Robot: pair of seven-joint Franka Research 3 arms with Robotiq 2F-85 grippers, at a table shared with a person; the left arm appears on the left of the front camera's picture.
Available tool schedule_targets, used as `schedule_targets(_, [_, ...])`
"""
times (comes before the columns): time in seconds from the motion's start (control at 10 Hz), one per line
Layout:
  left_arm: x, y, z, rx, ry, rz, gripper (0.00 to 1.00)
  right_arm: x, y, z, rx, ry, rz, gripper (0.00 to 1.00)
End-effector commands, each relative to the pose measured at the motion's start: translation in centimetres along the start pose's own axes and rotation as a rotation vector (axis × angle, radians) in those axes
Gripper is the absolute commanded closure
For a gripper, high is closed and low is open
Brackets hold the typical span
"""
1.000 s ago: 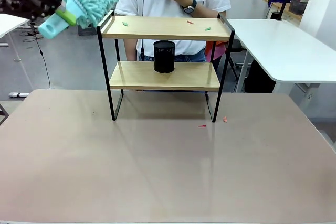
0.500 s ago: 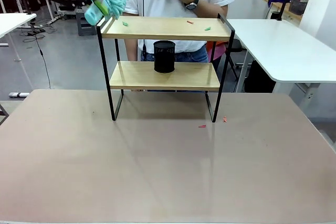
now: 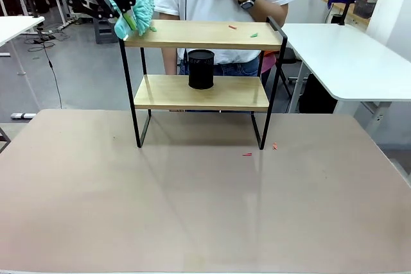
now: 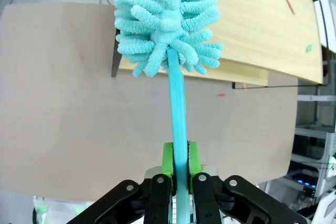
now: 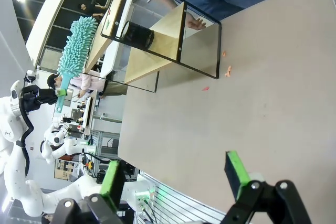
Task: Clean the shelf.
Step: Clean the remaining tier of the Shelf with the Duster once objects are removed.
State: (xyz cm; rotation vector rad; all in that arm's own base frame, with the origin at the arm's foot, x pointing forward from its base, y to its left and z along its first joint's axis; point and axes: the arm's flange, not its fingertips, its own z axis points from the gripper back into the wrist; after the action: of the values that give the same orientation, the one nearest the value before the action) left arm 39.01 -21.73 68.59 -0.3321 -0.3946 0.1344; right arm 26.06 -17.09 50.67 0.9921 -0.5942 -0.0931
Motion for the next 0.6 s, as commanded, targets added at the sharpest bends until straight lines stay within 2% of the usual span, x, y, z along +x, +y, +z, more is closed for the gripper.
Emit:
schedule_targets(0.0, [0.2,-0.7,-0.2,0.020,0.033,0.006,0.88,0.3,0.1,-0.1,0.024,-0.018,0.024,0.00])
schedule_targets(0.2, [0.2,-1.5,-1.2,0.033,0.071,-0.014,0.88,0.3,0.1,-0.1,0.024,-0.018,0.024,0.00])
schedule_targets(0.5, [0.8,-4.1,-2.3,-0.042,0.100,-0.064,0.88,0.3,0.1,-0.1,0.024,-0.018,0.024,0.00])
